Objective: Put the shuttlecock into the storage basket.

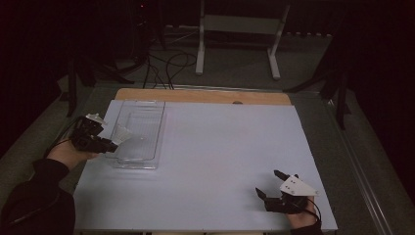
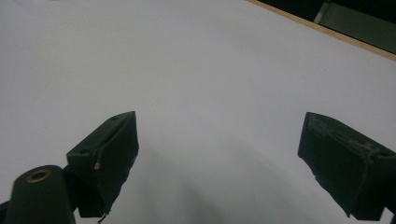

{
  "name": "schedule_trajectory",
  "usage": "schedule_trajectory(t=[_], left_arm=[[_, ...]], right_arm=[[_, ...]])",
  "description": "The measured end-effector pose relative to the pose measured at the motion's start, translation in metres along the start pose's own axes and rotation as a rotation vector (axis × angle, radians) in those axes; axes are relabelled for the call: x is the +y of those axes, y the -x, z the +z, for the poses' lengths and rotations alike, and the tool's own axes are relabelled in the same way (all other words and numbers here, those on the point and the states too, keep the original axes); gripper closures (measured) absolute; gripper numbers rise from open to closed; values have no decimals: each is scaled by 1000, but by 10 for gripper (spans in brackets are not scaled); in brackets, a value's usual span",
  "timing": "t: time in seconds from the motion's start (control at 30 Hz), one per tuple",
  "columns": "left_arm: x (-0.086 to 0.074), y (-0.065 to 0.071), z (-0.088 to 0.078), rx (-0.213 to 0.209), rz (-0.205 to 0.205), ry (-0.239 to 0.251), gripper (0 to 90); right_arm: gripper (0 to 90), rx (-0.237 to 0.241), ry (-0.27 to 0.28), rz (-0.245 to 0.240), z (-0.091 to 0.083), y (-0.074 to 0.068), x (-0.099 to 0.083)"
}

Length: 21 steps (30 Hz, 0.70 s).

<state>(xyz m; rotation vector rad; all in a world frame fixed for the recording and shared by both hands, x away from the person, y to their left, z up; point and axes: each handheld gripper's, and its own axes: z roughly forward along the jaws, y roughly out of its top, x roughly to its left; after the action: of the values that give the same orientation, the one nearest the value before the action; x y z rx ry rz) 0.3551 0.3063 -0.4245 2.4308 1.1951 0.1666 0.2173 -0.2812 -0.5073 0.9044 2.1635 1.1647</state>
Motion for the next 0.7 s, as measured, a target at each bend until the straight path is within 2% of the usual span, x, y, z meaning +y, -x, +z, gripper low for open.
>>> schedule_trajectory(t=[0.13, 0.17, 0.7], left_arm=[[1, 0, 3, -10, 9, -18, 657], [1, 0, 4, 2, 8, -22, 657], [9, 4, 6, 44, -1, -83, 654]], right_arm=[[120, 0, -1, 2, 0, 0, 0], [120, 0, -1, 2, 0, 0, 0], [120, 1, 0, 5, 0, 0, 0]])
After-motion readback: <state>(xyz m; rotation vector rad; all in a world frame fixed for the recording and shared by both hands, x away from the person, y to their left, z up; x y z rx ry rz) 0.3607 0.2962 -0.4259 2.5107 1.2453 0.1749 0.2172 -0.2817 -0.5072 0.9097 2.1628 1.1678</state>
